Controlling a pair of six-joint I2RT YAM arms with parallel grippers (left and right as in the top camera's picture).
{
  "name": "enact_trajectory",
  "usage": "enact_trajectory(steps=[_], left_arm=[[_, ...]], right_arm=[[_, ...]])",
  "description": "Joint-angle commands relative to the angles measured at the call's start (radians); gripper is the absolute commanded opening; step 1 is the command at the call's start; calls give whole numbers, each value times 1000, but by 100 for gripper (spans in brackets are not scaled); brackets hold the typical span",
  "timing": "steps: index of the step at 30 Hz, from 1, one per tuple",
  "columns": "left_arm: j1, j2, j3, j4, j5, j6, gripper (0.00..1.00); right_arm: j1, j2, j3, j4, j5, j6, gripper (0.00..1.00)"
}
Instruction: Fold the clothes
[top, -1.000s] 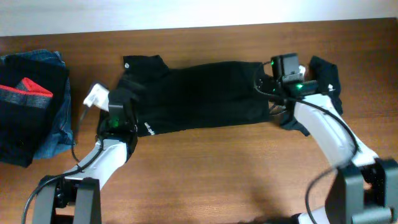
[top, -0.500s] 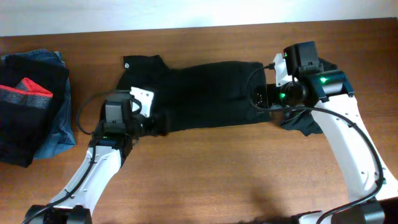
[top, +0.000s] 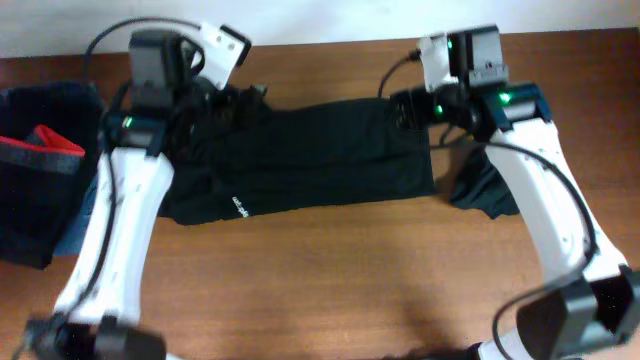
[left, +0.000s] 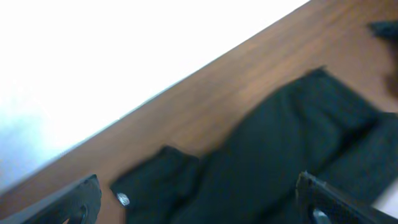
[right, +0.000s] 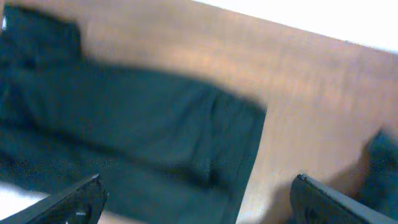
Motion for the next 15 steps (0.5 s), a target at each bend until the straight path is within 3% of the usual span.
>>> enact_trajectory(steps=[1,4,8,10,11,15], left_arm=[[6,202,132,67,-149,100,99],[9,272,145,150,-319,99,99],[10,348,145,139,-280,141,99],[10,373,145,147,-148,341,99],[10,377,145,145,-103,452,99],[15,391,145,200,-101,671,99]], right_arm=[[5,85,55,143,103,-76,99],[2,121,54,270,232,-79,99],[3,140,46,246,206,-61,99],[5,148,45,247,72,-205,99],[5,152,44,231,-10,-388,99],[3,196,45,255,5,-652,99]])
